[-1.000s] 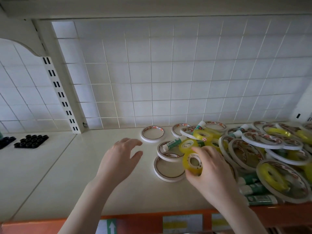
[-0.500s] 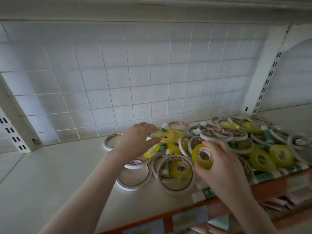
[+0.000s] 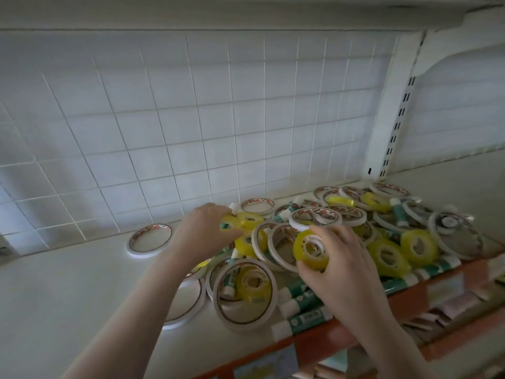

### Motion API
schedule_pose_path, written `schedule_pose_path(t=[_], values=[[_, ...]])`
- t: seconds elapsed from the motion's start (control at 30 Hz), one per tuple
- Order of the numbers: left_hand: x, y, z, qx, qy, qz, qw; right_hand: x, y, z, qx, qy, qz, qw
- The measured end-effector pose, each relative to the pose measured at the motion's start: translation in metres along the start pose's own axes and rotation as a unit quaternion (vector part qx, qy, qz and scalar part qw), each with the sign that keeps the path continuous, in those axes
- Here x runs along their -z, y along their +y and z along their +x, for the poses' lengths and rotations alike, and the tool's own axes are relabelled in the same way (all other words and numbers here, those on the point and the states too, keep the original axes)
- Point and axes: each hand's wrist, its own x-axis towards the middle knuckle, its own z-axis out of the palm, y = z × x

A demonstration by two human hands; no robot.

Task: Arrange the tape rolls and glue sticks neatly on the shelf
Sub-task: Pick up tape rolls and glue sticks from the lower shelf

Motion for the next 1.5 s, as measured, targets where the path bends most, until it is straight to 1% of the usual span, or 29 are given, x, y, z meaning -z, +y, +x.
schedule_pose_path(t=[0.1,0.17,0.33,0.47,0.6,0.73,0.87,1.03,1.17,1.37,1.5], values=[[0.014,-0.006,-0.011,0.044,0.054,-0.015,0.997,-0.004,-0.006,0.009,0.006,-0.011,0.019,1.000],[0.026,-0.016,-0.027,0.073,0.092,-0.028,0.993,-0.011,-0.014,0.014,0.031,-0.005,0.030,0.999],[0.060,-0.059,-0.093,0.148,0.148,-0.008,0.978,-0.034,-0.064,0.019,0.084,-0.035,0.094,0.991],[0.089,-0.104,-0.154,0.208,0.187,0.013,0.960,-0.056,-0.126,0.011,0.139,-0.060,0.145,0.978],[0.118,-0.152,-0.216,0.267,0.211,0.018,0.940,-0.078,-0.199,-0.004,0.190,-0.089,0.166,0.964],[0.153,-0.208,-0.283,0.306,0.241,0.025,0.921,-0.101,-0.282,-0.036,0.211,-0.111,0.186,0.953],[0.196,-0.271,-0.355,0.322,0.267,0.029,0.908,-0.122,-0.376,-0.075,0.211,-0.122,0.203,0.948],[0.255,-0.353,-0.438,0.320,0.271,0.044,0.907,-0.139,-0.503,-0.116,0.210,-0.144,0.234,0.938],[0.297,-0.416,-0.488,0.327,0.284,0.043,0.900,-0.151,-0.589,-0.133,0.216,-0.170,0.243,0.930],[0.337,-0.507,-0.529,0.336,0.297,0.046,0.893,-0.187,-0.697,-0.135,0.241,-0.181,0.234,0.924],[0.357,-0.573,-0.532,0.327,0.288,0.046,0.899,-0.215,-0.759,-0.122,0.258,-0.194,0.225,0.920]])
